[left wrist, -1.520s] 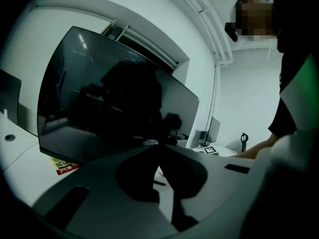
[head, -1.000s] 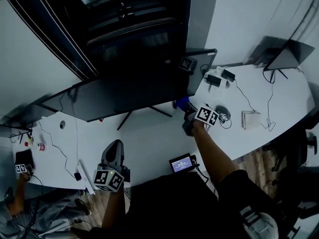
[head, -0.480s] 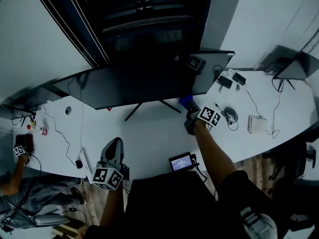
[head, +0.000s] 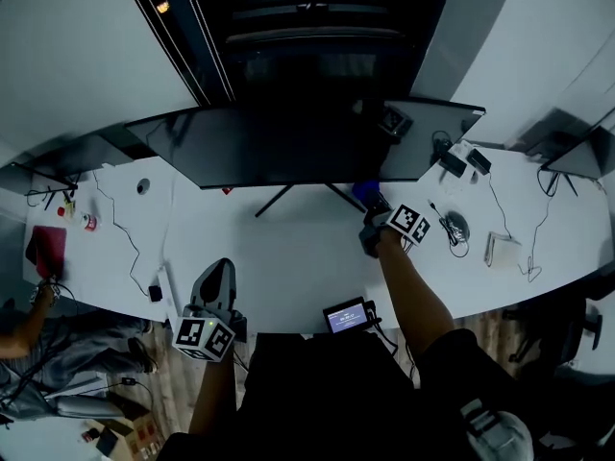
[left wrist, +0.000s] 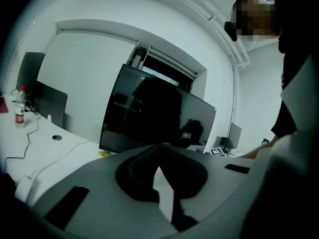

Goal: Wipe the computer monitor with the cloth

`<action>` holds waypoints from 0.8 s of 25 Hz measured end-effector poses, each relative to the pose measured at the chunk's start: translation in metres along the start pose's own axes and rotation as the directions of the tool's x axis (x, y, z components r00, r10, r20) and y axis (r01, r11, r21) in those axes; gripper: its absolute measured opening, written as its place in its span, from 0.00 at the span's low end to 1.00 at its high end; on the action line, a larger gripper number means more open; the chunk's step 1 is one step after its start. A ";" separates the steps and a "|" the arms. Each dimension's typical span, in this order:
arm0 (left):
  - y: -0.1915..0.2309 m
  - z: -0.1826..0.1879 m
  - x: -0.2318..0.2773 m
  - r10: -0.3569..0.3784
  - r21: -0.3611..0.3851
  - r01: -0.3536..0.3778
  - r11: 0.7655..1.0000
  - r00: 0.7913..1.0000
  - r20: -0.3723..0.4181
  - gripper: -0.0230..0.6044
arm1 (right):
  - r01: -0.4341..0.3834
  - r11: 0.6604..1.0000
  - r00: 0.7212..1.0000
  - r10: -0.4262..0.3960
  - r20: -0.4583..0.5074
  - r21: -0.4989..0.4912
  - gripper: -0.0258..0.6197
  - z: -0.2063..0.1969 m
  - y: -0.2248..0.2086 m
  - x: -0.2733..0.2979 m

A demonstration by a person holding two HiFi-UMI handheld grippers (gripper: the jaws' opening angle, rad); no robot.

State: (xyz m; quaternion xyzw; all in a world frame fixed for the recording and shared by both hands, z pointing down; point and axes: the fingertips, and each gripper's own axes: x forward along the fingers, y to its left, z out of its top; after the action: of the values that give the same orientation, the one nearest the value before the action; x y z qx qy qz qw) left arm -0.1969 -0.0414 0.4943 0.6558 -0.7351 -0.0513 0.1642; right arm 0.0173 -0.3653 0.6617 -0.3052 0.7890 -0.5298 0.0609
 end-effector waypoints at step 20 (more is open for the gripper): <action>0.100 0.025 -0.022 -0.025 -0.022 0.025 0.999 1.000 0.005 0.03 | 0.056 0.998 0.998 -0.056 -0.001 -0.026 0.14 -0.062 0.043 0.043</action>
State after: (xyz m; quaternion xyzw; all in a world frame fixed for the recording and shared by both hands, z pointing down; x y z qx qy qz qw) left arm -0.2973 -0.0101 0.4957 0.6631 -0.7265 -0.0628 0.1691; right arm -0.0615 -0.3282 0.6610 -0.3274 0.7870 -0.5213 0.0413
